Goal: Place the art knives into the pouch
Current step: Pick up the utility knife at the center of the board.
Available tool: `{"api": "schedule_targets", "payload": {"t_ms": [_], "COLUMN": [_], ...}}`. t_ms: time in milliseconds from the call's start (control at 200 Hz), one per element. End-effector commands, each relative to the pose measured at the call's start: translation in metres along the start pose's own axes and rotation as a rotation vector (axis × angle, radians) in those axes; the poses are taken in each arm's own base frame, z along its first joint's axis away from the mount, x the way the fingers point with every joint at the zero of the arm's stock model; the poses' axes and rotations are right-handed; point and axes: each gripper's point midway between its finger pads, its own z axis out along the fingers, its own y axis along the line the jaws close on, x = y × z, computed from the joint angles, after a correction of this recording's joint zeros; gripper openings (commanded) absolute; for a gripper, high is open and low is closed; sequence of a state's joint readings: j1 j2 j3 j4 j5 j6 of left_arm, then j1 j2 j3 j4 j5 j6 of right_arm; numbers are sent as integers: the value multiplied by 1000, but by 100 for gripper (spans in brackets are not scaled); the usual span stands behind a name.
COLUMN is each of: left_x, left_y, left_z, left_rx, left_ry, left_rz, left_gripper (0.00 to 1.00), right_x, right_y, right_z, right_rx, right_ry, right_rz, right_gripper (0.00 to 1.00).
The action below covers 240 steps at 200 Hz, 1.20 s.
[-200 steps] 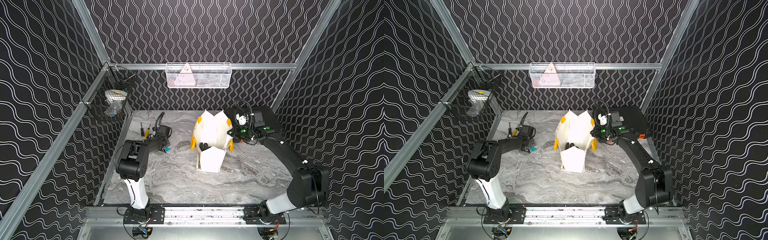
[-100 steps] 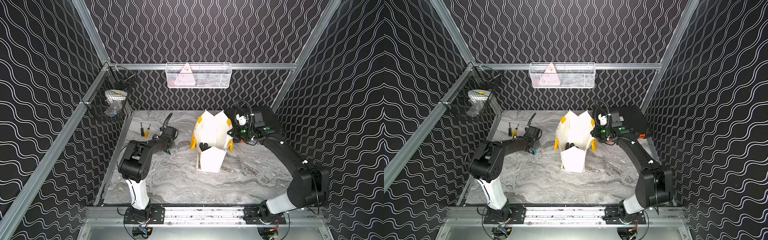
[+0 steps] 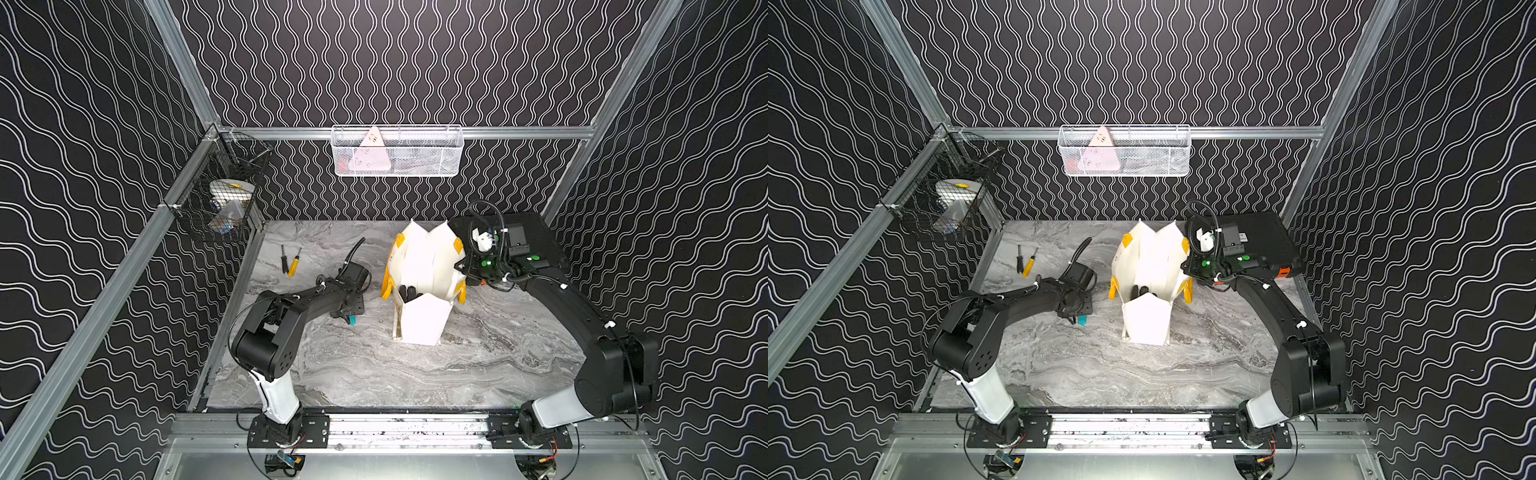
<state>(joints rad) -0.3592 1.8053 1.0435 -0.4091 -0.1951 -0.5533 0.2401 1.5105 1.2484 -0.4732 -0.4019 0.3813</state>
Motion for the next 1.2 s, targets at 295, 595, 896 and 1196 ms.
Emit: {"api": "schedule_targets", "payload": {"t_ms": [295, 595, 896, 1196], "left_x": [42, 46, 27, 3], "left_y": [4, 11, 15, 16], "left_z": [31, 34, 11, -23], "left_rx": [-14, -26, -39, -47], "left_ry": [198, 202, 133, 65], "left_rz": [30, 33, 43, 58], "left_gripper": [52, 20, 15, 11], "right_x": [-3, -3, -4, -5], "right_y": [6, 7, 8, 10], "right_z": [-4, -7, -8, -9], "right_rx": [-22, -25, -24, -26], "right_ry": [-19, -22, -29, -31], "right_rz": [-13, -12, -14, -17], "right_gripper": [0, 0, 0, 0]}}
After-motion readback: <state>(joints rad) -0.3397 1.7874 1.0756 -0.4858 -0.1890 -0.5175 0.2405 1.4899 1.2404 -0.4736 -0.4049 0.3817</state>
